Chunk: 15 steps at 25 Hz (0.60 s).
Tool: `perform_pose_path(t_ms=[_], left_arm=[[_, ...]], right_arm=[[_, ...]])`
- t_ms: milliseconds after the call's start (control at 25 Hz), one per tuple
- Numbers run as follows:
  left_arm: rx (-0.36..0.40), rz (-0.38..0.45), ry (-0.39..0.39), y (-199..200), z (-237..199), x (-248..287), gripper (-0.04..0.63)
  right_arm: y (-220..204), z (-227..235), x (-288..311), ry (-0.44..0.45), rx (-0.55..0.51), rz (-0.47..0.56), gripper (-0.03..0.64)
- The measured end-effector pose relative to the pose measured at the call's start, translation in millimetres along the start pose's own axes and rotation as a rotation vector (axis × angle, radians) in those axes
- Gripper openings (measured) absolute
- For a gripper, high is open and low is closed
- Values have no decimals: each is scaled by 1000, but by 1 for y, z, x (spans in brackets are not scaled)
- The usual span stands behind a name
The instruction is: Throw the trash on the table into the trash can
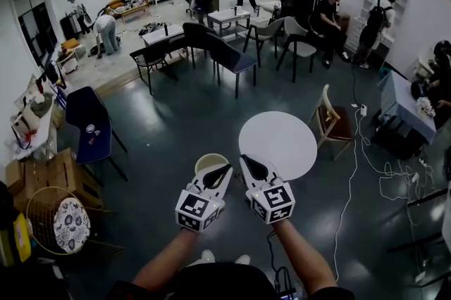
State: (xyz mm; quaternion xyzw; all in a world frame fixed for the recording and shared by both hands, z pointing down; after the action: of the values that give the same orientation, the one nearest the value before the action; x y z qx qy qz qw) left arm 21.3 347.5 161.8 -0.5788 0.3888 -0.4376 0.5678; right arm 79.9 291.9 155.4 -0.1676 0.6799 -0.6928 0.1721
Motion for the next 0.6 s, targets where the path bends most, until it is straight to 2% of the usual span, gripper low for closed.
perform_pose_path(t_ms=[320, 480, 600], left_arm=[[22, -4, 6, 0, -6, -15, 15], [-35, 6, -5, 0, -5, -19, 15], [-37, 15, -16, 4, -3, -20, 15]], right_arm=[[4, -15, -5, -13, -10, 3, 17], [3, -18, -7, -16, -9, 5, 17], [4, -20, -8, -21, -7, 5, 17]])
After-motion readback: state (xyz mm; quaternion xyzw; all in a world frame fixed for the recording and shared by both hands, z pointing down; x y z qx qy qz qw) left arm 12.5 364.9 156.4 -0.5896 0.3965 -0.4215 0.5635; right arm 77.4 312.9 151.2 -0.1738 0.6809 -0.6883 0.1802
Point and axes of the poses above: the fingertips, and each gripper's own axes: x forward along the fingers, z to its right, y out of its top, the point moved 4 cm from there along -x, backward along the fingers, and after that the axes turned 1 degree about -y, right-handed, at the moved point
